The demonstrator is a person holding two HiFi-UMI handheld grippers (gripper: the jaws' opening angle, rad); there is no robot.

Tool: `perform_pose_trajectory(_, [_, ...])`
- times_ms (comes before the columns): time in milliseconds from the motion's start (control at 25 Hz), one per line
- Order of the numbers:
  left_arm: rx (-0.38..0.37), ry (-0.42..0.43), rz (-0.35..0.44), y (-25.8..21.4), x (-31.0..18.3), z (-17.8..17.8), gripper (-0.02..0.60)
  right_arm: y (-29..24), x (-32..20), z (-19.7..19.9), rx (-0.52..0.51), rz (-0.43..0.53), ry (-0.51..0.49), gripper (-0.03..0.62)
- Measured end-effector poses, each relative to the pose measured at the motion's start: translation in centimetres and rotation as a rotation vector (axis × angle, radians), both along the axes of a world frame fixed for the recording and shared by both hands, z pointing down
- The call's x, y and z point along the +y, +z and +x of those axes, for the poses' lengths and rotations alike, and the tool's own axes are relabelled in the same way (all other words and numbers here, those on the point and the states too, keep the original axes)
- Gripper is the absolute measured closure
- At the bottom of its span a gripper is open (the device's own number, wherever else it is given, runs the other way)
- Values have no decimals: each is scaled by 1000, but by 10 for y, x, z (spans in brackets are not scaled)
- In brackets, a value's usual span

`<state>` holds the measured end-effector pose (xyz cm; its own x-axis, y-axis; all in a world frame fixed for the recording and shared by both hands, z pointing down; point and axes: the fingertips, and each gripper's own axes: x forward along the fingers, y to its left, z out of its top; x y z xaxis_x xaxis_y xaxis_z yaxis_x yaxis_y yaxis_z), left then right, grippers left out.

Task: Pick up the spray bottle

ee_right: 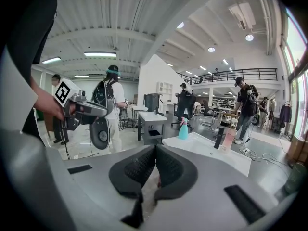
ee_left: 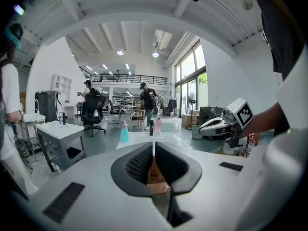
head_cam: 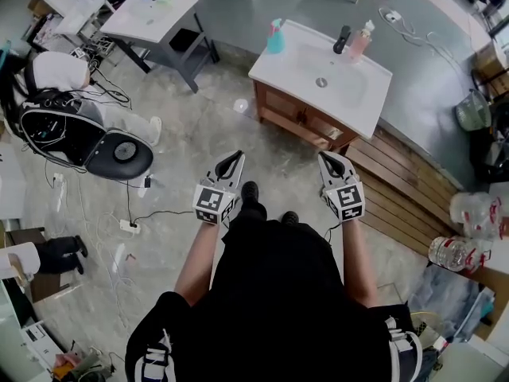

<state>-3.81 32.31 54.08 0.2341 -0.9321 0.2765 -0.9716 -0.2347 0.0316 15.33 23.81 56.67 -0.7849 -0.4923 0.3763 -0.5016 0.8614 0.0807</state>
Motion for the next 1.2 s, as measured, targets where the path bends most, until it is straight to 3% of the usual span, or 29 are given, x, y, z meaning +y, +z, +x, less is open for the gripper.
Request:
perform_pose_trajectory(560, [8, 54, -12, 0, -57, -46, 548, 0, -43, -47, 7, -14, 38, 577])
perform_pose_trajectory(1200, [9, 183, -20, 3, -129, -94, 548, 9, -92, -87, 23, -38, 153, 577])
